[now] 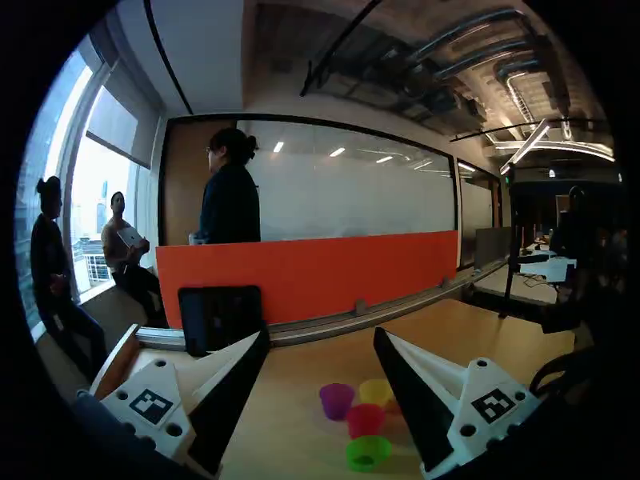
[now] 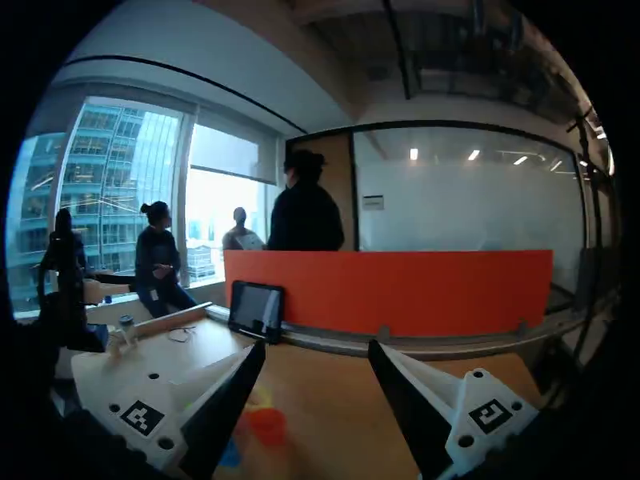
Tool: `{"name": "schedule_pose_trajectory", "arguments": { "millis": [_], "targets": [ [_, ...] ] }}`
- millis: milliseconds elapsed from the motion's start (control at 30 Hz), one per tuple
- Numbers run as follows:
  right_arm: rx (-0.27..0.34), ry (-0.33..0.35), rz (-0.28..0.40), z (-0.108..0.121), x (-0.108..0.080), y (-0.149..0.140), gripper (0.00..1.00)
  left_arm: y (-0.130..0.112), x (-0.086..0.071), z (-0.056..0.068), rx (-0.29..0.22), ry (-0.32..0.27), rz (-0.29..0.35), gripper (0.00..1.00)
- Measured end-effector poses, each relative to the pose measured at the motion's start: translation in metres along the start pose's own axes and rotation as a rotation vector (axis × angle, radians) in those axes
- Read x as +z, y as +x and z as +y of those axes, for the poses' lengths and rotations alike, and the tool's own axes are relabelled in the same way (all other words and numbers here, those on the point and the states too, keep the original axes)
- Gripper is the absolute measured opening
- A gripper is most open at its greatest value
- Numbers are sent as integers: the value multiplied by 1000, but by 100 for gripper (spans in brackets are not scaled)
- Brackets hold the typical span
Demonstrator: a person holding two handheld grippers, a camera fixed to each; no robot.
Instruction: Pour water
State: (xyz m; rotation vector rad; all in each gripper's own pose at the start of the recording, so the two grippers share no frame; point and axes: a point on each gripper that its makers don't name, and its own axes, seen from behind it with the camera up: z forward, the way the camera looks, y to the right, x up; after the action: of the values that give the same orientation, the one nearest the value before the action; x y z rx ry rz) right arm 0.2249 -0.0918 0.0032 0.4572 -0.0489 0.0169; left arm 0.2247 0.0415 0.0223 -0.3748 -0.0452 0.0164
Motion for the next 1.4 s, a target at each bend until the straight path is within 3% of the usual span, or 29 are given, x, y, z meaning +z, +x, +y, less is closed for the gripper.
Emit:
{"name": "schedule_pose_trajectory", "arguments": {
  "millis": [267, 700, 1400],
  "targets": [
    [-32, 98, 11, -22, 2, 3, 99, -4, 1, 7, -1, -39, -13, 96],
    [-66, 244, -55, -56, 4, -13, 99, -30, 2, 20, 23, -115, -63, 96],
    [-156, 373, -190, -75, 1, -70, 99, -106, 7, 39, 3, -189, -208, 96]
  ]
}}
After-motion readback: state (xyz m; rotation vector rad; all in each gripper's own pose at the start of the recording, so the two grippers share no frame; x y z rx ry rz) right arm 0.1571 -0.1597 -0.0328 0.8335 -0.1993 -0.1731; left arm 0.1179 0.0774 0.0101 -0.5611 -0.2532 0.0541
